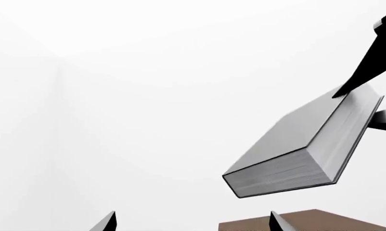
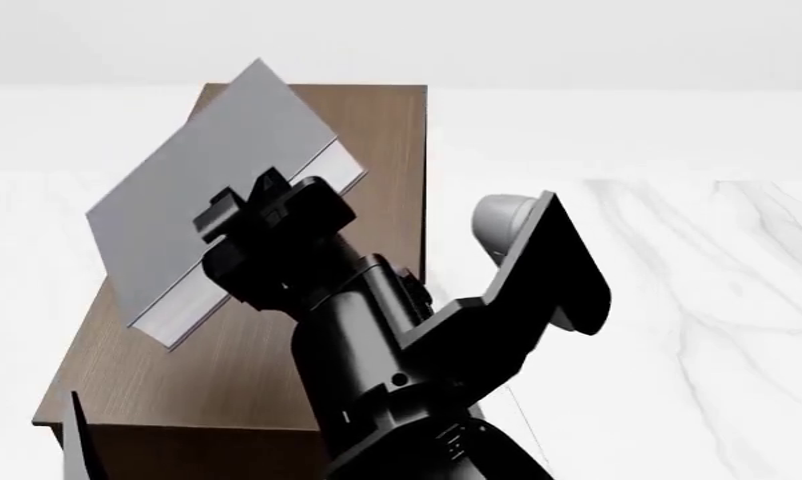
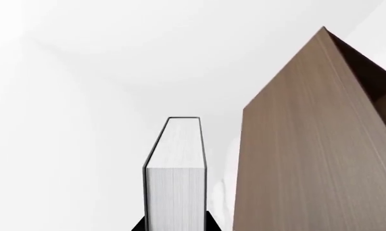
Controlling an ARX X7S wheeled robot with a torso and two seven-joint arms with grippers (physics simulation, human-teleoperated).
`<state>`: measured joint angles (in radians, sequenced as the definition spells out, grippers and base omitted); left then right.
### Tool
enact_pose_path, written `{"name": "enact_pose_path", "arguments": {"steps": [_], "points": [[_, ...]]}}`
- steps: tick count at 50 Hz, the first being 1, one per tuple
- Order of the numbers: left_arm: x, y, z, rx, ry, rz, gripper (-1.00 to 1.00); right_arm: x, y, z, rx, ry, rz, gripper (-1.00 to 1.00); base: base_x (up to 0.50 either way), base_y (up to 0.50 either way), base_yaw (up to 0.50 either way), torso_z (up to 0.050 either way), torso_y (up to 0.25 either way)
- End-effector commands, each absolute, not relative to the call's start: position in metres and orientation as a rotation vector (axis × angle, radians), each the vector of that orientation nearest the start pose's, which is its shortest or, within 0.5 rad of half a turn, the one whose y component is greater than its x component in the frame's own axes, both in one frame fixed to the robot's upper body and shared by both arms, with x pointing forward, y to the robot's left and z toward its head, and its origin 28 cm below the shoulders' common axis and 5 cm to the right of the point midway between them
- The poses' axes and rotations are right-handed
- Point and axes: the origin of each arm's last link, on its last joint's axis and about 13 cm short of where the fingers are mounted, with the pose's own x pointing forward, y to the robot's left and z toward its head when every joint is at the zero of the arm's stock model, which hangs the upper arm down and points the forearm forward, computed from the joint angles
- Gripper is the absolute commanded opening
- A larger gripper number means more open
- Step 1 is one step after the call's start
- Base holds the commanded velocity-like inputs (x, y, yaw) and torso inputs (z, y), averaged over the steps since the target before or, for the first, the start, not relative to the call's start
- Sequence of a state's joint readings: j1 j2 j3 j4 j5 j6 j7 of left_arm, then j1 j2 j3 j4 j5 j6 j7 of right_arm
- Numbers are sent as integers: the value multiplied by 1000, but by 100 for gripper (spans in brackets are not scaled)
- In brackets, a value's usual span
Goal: Pick up the book in the middle and place it on the cabinet shelf.
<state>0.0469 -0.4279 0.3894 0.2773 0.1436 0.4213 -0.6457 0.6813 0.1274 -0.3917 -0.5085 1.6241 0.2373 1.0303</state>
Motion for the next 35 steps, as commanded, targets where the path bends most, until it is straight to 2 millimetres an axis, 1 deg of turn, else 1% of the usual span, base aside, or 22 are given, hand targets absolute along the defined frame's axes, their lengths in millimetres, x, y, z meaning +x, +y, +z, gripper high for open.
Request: {"name": "enact_pose_path", "arguments": {"steps": [1, 16, 21, 35], "points": [[183, 207, 77, 205, -679, 86, 100, 223, -11, 262, 1050, 128, 411, -100, 0, 0, 0, 0, 0], [182, 207, 81, 206, -680, 87, 100, 222, -6, 259, 1005, 155, 388, -100, 0, 0, 0, 1, 1], [177, 207, 95, 206, -681, 87, 100, 227, -5, 259, 995, 148, 377, -100, 0, 0, 0, 0, 2], [176, 208, 102, 206, -680, 89, 100, 240, 3, 263, 961, 128, 372, -100, 0, 0, 0, 0, 1]]}}
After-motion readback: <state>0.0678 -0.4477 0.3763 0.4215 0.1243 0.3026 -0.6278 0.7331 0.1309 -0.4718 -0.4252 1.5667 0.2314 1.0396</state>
